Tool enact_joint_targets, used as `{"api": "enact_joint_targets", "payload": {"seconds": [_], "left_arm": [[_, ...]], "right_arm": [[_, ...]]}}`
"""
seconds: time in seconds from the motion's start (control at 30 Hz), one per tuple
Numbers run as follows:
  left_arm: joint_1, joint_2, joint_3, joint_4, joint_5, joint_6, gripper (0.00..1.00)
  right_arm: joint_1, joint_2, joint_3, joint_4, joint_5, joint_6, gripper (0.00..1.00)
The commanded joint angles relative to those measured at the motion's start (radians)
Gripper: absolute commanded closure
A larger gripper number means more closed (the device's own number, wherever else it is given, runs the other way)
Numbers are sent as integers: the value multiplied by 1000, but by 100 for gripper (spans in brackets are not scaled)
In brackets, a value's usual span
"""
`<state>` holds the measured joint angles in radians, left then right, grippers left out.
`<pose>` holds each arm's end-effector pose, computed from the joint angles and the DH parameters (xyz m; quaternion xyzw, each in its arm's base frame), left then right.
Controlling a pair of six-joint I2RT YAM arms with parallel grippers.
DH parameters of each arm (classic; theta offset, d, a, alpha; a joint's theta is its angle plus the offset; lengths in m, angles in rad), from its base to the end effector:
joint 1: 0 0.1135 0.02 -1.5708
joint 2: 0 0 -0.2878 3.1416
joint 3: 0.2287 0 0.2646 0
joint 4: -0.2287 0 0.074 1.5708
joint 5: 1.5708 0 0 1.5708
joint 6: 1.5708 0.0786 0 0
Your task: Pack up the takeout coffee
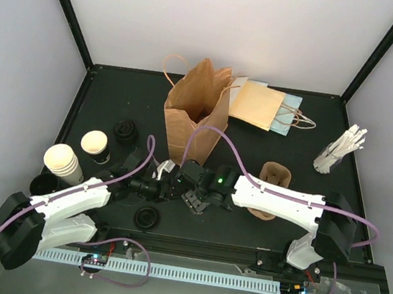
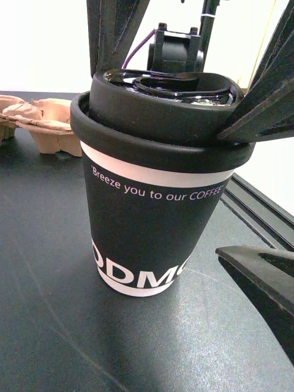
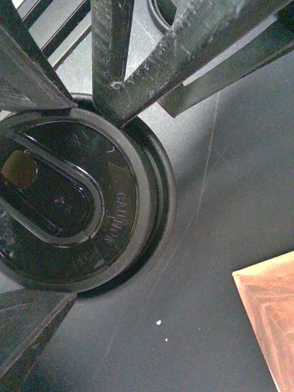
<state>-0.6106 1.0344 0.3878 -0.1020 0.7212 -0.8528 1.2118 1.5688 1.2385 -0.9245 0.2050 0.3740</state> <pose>0.1441 -0.1642 0.1630 0.0364 0.8685 -0.4905 0.0621 0.1308 0.3029 0.2310 -0.3849 0.9040 0.0406 0.1818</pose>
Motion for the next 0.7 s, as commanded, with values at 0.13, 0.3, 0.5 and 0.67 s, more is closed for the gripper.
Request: {"api": "enact_joint_targets", "payload": {"seconds": [0.13, 0.3, 0.5, 0.67], "left_arm": [[-71, 13, -13, 100, -20, -65, 53], [-111, 30, -14, 125, -31, -86, 53], [-138, 65, -13, 164, -50, -113, 53], [-152, 68, -21, 159, -82, -139, 55]], "right_arm": [[-3, 93, -19, -50, -81, -3, 30], [-3, 96, -3, -54, -86, -6, 30], [-3, 97, -2, -55, -86, -9, 30], [-3, 101, -2, -54, -89, -9, 30]]}}
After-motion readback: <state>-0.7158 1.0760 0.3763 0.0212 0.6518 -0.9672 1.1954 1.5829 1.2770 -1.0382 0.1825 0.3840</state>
